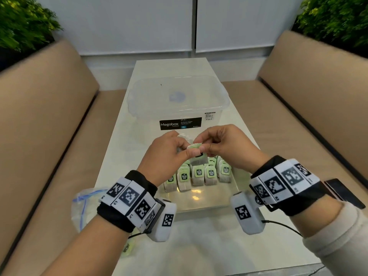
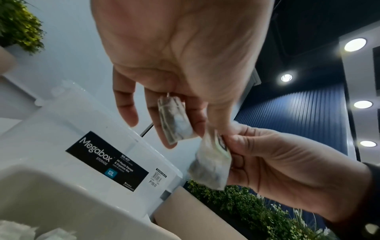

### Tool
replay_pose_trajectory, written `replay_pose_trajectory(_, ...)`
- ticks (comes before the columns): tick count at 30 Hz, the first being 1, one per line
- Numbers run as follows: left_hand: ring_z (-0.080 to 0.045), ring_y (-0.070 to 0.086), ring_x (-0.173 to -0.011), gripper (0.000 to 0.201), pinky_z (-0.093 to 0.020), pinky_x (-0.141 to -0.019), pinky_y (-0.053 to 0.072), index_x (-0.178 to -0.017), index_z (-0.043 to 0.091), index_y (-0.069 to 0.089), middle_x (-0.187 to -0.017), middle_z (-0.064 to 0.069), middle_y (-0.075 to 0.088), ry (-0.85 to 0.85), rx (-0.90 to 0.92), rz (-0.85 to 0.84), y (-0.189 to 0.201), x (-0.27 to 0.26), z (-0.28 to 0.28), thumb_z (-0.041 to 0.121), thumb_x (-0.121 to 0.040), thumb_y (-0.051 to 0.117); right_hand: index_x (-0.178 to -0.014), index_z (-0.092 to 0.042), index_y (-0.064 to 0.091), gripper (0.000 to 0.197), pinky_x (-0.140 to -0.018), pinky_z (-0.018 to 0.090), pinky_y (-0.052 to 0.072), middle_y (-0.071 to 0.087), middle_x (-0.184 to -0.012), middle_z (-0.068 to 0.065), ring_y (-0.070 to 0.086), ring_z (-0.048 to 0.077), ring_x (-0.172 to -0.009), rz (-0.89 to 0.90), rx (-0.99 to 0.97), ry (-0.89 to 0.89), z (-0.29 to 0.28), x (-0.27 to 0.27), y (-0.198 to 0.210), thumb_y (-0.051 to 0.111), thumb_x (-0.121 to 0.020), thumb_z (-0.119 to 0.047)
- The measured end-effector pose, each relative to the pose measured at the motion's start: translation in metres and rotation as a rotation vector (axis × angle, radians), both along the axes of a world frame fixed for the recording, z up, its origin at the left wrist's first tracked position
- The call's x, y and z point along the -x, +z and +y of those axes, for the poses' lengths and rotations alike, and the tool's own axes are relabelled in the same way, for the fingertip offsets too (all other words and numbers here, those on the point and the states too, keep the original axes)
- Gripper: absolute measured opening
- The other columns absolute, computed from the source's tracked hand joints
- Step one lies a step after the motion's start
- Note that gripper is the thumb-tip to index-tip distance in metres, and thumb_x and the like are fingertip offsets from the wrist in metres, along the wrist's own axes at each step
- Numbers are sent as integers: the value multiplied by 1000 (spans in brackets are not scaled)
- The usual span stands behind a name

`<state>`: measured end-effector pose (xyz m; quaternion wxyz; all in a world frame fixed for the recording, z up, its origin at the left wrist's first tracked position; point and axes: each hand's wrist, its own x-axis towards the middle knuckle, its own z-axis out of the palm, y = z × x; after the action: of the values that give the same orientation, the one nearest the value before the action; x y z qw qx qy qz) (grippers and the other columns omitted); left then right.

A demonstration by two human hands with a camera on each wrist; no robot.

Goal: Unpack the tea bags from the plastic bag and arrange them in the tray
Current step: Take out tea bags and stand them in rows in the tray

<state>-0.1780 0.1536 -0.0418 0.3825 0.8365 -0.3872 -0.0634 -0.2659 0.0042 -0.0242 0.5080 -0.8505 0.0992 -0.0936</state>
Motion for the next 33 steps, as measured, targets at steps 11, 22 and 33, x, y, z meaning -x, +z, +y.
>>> replay_pose_trajectory(11,0,50,-83,38,-17,-66,37,-95,24,63,-89,12,48,39,-9,88,-13,1,-16,50,-69,73,-80,-16,57,18,-66,30,59,60,-79,0,64,17,-63,-13,-135,75,-21,-2,5,61,-87,0)
replay_pose_trajectory(22,-9,54,-74,30,-27,-68,42,-81,20,70,-79,7,54,-19,-78,117,-26,1,-27,48,-72,72,-82,-29,64,19,-64,17,49,61,-69,-9,57,-1,-57,104,275,58,-38,-12,1,67,-83,-11)
replay_pose_trajectory(33,0,46,-88,25,8,-71,28,-103,23,68,-97,10,51,12,-74,180,-52,-7,-21,13,-81,68,-76,-25,61,10,-57,17,42,55,-66,-14,53,2,-60,466,746,185,-73,-32,-21,67,-78,-17)
